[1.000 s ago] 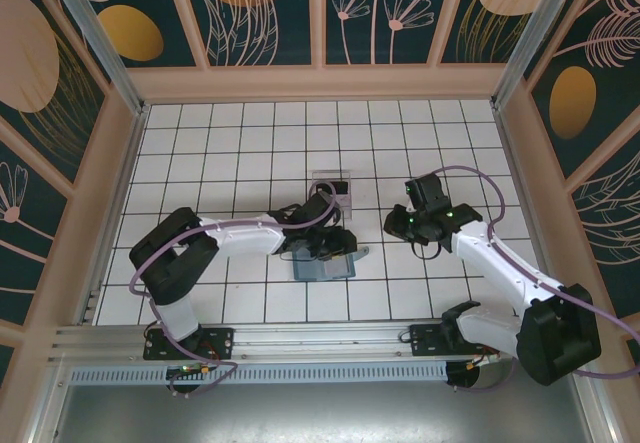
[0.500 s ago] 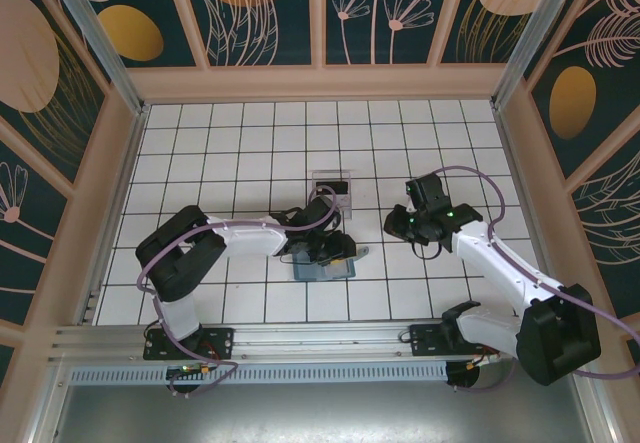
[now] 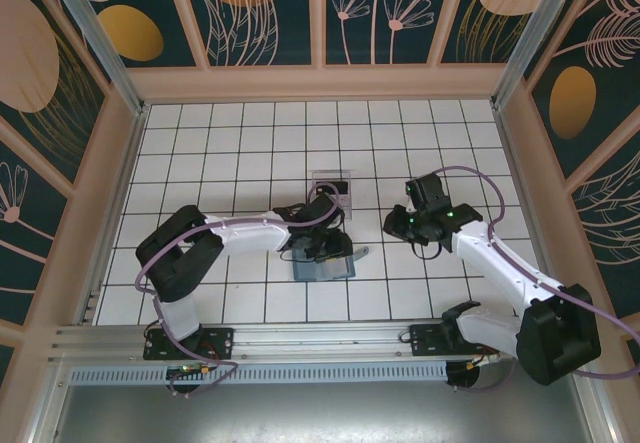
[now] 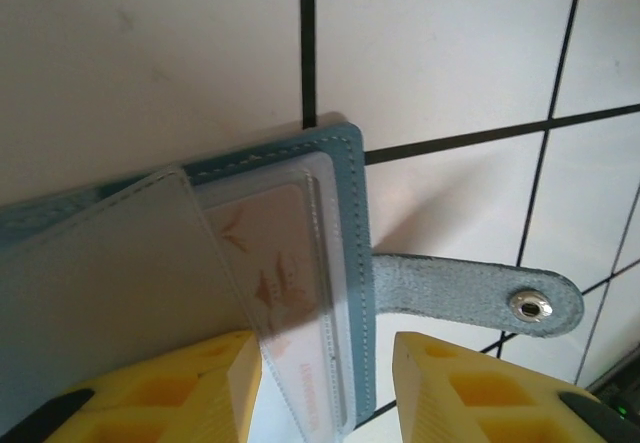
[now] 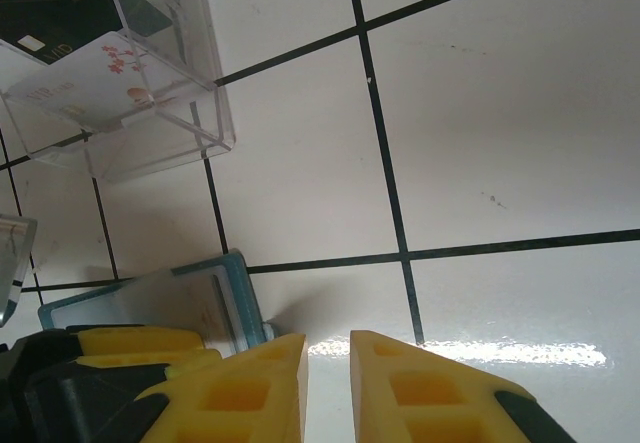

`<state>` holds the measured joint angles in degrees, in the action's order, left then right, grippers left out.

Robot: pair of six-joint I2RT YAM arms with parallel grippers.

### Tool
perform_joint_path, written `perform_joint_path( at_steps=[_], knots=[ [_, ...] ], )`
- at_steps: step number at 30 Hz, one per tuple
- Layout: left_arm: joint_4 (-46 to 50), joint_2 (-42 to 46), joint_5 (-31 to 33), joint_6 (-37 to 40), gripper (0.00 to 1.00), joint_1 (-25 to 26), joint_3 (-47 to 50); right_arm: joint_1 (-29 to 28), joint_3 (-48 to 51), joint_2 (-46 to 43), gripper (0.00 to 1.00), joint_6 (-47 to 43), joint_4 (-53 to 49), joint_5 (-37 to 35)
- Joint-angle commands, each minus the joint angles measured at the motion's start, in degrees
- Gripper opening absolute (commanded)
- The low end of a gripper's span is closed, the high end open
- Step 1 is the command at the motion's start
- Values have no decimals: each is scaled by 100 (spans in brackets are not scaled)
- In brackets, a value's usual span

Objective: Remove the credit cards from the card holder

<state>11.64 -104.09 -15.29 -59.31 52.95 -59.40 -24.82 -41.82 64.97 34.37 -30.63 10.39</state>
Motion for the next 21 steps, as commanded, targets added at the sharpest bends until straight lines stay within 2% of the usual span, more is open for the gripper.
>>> perform_joint_path(
  at_steps=[1,21],
  knots=[
    [998,-64,594,280,42,-3,-112,47,46,-8,19,-133,-66,15],
    [2729,-579,1638,649,47,259,-1230,82,122,-25,20,-183,2,42]
  ],
)
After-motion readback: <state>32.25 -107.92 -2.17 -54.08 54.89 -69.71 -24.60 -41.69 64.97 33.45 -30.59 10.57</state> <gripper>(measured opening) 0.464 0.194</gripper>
